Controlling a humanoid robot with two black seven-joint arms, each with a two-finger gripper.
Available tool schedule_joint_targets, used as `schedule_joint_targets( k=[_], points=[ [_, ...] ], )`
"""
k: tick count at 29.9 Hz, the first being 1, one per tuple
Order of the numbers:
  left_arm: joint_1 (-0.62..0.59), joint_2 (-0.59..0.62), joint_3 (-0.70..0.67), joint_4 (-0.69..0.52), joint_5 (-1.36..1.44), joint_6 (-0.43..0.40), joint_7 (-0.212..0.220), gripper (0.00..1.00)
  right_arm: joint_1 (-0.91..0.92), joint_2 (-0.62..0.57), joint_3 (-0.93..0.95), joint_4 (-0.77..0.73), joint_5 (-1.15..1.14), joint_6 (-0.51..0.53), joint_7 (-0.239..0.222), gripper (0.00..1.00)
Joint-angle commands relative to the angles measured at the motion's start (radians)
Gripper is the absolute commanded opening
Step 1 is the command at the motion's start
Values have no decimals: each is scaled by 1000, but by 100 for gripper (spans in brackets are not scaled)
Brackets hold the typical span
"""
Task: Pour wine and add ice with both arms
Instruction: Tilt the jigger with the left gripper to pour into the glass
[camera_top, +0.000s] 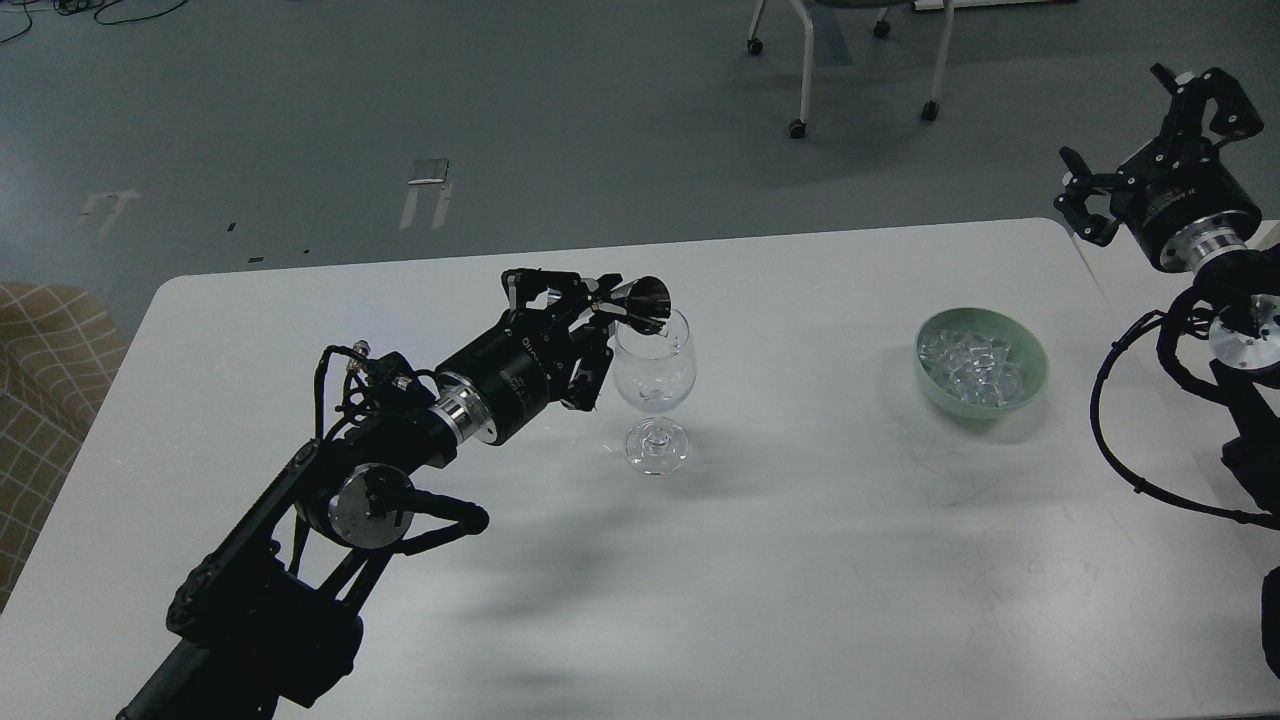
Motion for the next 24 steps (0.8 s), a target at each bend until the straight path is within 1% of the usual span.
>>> schedule_joint_targets(
  k=[1,19,24],
  points=[
    [-5,10,1,3,29,-10,-1,0,0,-1,0,-1,0,0,0,100],
    [-48,56,1,7,33,-26,-1,0,3,-1,1,-1,1,1,0,100],
    [-63,64,7,6,90,-28,-1,0,2,-2,1,-1,1,1,0,100]
  ],
)
